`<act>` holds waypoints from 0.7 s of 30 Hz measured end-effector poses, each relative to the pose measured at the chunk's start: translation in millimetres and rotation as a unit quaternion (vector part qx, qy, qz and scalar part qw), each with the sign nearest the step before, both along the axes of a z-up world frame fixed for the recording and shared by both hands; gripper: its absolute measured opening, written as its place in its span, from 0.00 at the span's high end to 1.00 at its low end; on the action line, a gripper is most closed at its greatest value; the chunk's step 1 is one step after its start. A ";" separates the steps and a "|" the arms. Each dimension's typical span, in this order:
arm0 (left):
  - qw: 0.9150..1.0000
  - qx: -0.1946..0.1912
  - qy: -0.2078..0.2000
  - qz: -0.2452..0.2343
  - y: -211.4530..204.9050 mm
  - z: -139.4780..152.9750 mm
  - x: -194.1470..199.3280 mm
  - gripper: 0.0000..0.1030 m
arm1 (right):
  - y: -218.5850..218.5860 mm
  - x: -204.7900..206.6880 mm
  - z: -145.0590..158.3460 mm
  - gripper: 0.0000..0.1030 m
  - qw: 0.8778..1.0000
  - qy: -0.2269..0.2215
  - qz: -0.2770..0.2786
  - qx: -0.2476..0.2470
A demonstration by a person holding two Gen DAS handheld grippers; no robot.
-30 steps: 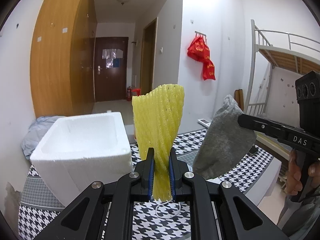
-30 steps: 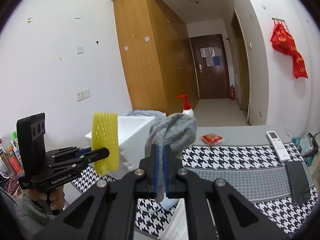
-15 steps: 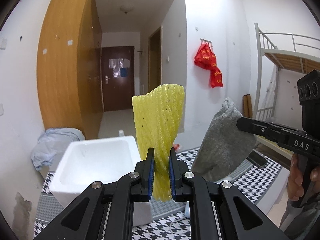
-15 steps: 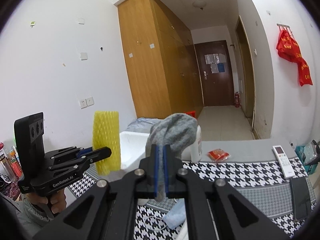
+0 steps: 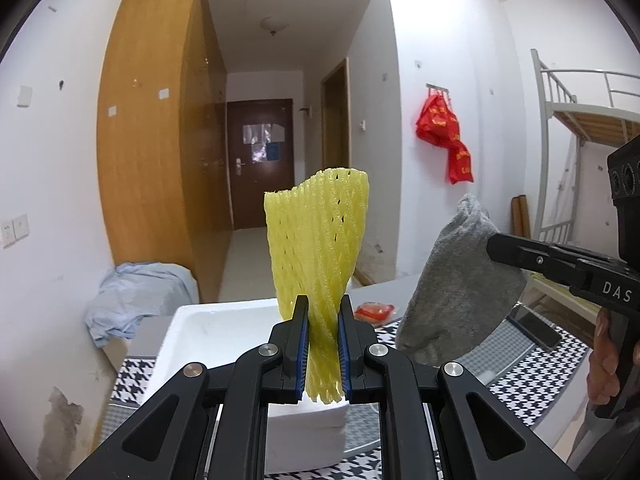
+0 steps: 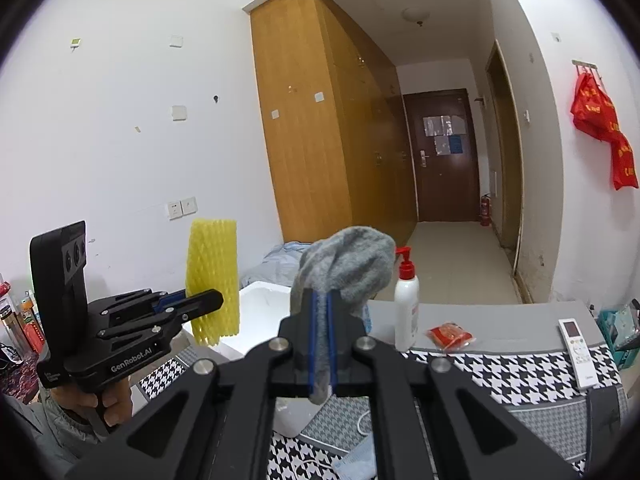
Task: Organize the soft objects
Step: 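Carry the yellow net with the left tool while the right tool carries the sock toward the foam box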
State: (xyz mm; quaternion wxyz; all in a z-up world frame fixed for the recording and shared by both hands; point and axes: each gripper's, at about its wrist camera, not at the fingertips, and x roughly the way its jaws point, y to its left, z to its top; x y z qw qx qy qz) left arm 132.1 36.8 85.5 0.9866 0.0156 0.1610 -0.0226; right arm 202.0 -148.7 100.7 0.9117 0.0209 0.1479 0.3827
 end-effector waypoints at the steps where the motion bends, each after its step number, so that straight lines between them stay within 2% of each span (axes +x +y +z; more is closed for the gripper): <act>1: 1.000 0.001 0.000 0.003 1.9 0.1 0.5 0.87 | 2.4 1.6 0.5 0.93 1.000 0.001 0.004 0.000; 21: 0.996 0.002 0.042 0.075 43.4 -14.8 25.0 0.87 | 56.0 13.0 15.8 0.93 0.998 -0.014 0.058 -0.013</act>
